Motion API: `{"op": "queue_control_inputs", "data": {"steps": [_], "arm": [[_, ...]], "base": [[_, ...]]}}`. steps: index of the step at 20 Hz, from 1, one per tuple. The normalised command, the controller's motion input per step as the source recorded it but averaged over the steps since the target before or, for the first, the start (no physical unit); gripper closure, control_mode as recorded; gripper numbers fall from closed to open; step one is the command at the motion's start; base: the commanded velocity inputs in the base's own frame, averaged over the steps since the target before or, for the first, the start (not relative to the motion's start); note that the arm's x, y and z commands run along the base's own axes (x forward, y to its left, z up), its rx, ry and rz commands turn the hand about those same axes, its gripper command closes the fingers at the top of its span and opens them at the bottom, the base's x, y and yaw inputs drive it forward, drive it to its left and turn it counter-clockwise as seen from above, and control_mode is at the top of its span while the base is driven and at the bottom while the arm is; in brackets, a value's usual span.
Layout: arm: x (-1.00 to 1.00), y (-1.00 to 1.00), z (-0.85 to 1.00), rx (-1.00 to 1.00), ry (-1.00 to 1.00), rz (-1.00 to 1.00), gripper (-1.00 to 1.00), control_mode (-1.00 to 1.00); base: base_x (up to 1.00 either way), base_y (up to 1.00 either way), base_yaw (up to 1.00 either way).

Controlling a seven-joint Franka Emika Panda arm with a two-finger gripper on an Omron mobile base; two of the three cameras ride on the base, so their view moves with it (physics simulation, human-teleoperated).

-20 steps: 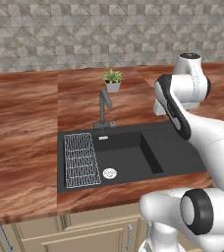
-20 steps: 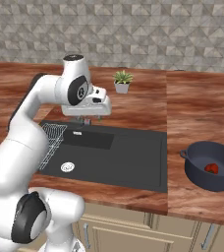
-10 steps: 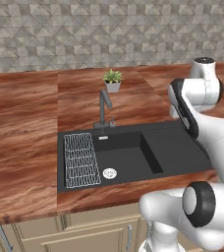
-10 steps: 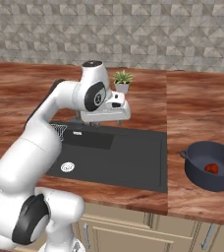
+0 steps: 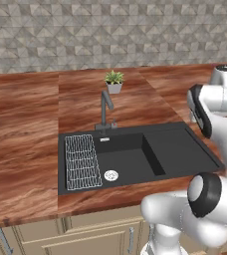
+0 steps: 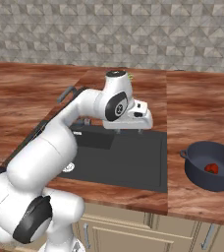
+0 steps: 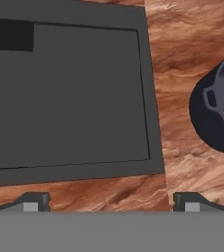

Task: Dump the bell pepper from the pot into the sink. Then turn on the water and wash the bell pepper. Then turn off the water and put the bell pepper back in the pot.

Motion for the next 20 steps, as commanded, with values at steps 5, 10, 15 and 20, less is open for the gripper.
{"op": "queue_control_inputs", "data": {"steps": [5,10,15,20], "arm": [[0.03,-0.59,-0.07,0.00,0.06,-0.10,-1.00,-1.00],[0.17,-0.41,0.00,0.00,0.12,-0.11,-1.00,-1.00],[0.31,-0.34,-0.13,0.00,0.12,-0.12,-1.00,-1.00],[0.17,-0.37,-0.20,0.00,0.07,-0.09,-1.00,-1.00]], "base": [[0.00,0.00,0.00],[0.00,0.00,0.00],[0.00,0.00,0.00],[0.00,0.00,0.00]]}}
